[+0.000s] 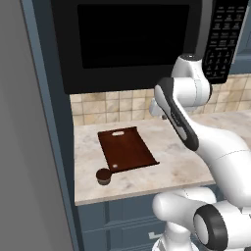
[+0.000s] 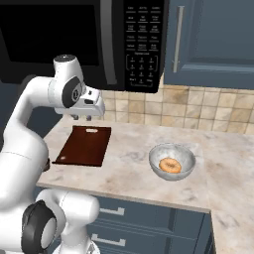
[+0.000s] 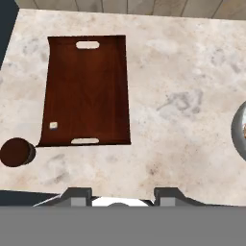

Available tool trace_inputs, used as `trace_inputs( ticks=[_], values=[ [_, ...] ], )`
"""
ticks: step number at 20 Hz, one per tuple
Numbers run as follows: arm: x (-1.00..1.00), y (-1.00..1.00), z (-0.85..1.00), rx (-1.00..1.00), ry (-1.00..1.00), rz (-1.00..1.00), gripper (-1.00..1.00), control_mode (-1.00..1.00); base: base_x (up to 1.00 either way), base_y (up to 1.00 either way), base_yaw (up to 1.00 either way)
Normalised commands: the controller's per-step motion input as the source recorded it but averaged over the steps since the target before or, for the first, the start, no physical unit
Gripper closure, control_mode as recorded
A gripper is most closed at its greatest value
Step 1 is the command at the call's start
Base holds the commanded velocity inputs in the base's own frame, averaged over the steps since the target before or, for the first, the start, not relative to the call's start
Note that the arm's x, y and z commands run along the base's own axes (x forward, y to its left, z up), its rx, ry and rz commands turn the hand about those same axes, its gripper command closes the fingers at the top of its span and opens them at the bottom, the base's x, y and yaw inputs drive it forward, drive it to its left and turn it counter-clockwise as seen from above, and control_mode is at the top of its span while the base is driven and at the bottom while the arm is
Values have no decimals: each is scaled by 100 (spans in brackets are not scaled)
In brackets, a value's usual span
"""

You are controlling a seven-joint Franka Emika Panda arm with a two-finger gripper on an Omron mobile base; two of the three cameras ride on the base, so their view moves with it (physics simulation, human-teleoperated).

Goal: Place the bowl with donut and the cupcake onto the tray.

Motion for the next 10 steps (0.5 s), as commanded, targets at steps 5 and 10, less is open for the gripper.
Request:
trace_inputs(
  ticks=[5, 10],
  values=[
    [-1, -10, -4, 1, 0, 0, -100, -100, 0, 0, 0],
    [-17, -47, -2, 6, -3, -2, -100, -100, 0, 0, 0]
  ],
)
